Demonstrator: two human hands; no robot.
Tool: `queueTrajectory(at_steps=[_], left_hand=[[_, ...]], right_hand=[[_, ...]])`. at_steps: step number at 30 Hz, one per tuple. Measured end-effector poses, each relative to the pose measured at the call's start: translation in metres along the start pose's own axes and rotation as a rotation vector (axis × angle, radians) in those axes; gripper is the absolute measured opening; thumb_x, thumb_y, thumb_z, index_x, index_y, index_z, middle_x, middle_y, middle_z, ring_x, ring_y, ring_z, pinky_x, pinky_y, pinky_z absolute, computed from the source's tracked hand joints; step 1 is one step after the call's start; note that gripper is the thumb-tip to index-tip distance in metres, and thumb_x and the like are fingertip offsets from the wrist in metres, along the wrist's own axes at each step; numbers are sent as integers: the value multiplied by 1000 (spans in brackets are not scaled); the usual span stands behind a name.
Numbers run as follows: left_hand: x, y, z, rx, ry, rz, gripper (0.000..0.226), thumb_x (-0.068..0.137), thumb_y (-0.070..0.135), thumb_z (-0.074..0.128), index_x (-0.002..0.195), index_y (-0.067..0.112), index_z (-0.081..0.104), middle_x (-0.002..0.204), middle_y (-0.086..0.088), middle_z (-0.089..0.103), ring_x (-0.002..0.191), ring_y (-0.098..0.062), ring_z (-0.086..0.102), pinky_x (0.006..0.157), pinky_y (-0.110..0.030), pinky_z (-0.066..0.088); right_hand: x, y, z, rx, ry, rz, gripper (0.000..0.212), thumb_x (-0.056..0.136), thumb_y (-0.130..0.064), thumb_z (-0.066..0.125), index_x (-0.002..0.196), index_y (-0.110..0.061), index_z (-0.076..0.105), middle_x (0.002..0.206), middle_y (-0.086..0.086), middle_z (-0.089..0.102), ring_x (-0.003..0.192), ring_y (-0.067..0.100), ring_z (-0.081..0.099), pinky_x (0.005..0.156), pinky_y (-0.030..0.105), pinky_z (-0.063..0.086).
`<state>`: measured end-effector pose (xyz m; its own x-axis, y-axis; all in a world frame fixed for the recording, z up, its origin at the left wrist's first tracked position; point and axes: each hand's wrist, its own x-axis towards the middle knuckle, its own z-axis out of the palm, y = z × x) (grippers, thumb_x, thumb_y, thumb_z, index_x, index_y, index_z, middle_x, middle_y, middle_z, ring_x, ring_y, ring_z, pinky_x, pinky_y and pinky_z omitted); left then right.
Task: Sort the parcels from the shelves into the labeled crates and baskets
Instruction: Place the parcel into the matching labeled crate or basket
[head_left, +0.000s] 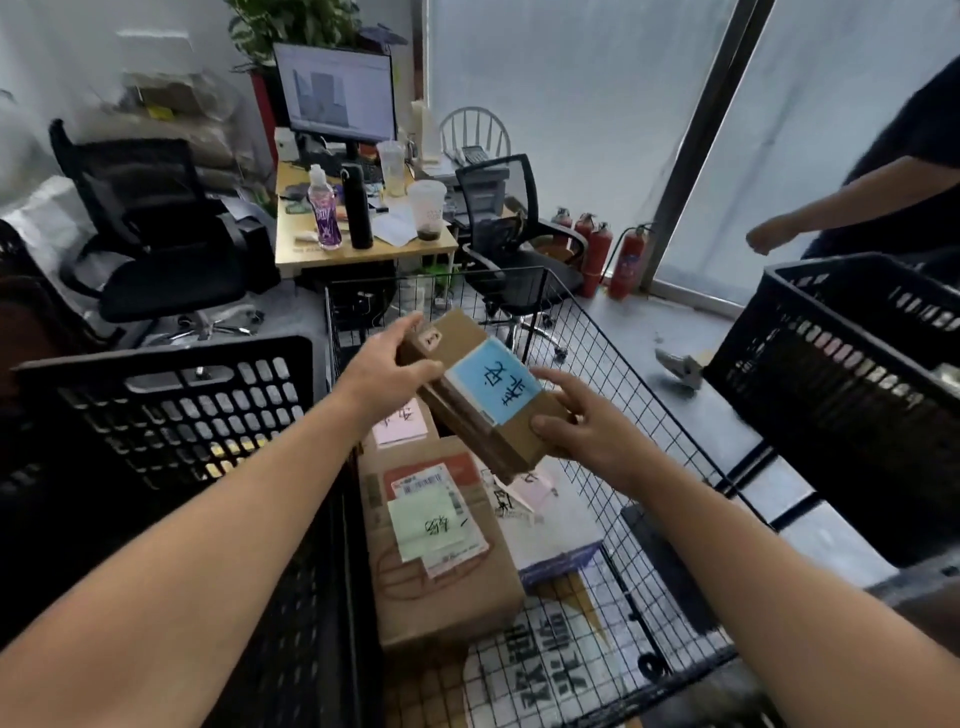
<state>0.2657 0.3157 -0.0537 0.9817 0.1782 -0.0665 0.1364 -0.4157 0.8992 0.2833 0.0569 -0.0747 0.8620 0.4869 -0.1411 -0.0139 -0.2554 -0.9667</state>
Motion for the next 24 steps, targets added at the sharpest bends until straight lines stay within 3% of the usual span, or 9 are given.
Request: queueTrajectory(at_steps=[4, 7, 10, 15, 18, 20, 22, 24], left_hand=[[-14, 2, -6, 27, -81, 30, 71, 90, 33, 66, 149, 45, 29, 133, 1, 53, 113, -19, 55, 102, -36, 42], [-31, 5, -6, 229, -33, 100, 75, 90, 45, 65, 151, 50, 21, 141, 5, 49, 125, -19, 48, 105, -31, 34], [-45, 4, -6, 329, 17, 172, 75, 91, 47, 62, 152, 47, 18, 139, -1, 50, 123, -22, 48, 102, -32, 33], [-67, 1, -5, 386, -11, 250, 76, 89, 48, 64, 152, 45, 22, 119, -2, 52, 110, -20, 52, 94, -31, 37], [-78, -6, -11, 317, -58, 271, 86, 82, 53, 70, 150, 53, 16, 117, 3, 55, 108, -18, 56, 102, -42, 44], [-81, -5, -14, 300, -85, 293, 95, 76, 60, 72, 149, 55, 12, 129, 2, 53, 121, -19, 50, 108, -48, 39], [-85, -1, -17, 324, -141, 316, 99, 69, 74, 68, 148, 56, 12, 148, 3, 37, 135, -17, 37, 114, -50, 31], [-90, 2, -19, 325, -236, 343, 94, 63, 82, 61, 144, 60, 18, 154, 11, 29, 138, -14, 33, 113, -52, 32]], right_hand=[[-18, -2, 0, 117, 62, -5, 56, 93, -8, 67, 140, -34, 50, 128, 7, 60, 109, 24, 67, 83, 32, 61], [-24, 5, 3, 302, 256, 38, 69, 91, -12, 72, 150, -27, 40, 133, 13, 52, 110, 30, 66, 83, 33, 61], [-27, 4, 15, 447, 382, 76, 61, 93, -12, 70, 147, -20, 43, 128, 21, 57, 105, 31, 70, 84, 37, 62], [-45, 3, 23, 368, 294, 107, 48, 94, -10, 69, 136, -28, 53, 125, 15, 63, 101, 30, 72, 84, 50, 62], [-61, 0, 16, 326, 236, 108, 41, 95, -11, 67, 132, -27, 56, 118, 12, 66, 95, 26, 74, 75, 43, 64], [-73, -1, 7, 255, 198, 114, 35, 95, -14, 67, 127, -27, 59, 124, 13, 63, 101, 28, 72, 75, 38, 62], [-83, 0, -4, 226, 185, 141, 32, 96, -12, 65, 125, -26, 61, 129, 16, 60, 105, 30, 68, 76, 40, 61], [-91, 0, -12, 217, 159, 179, 32, 96, -10, 65, 125, -23, 60, 131, 18, 59, 102, 29, 66, 75, 40, 61]])
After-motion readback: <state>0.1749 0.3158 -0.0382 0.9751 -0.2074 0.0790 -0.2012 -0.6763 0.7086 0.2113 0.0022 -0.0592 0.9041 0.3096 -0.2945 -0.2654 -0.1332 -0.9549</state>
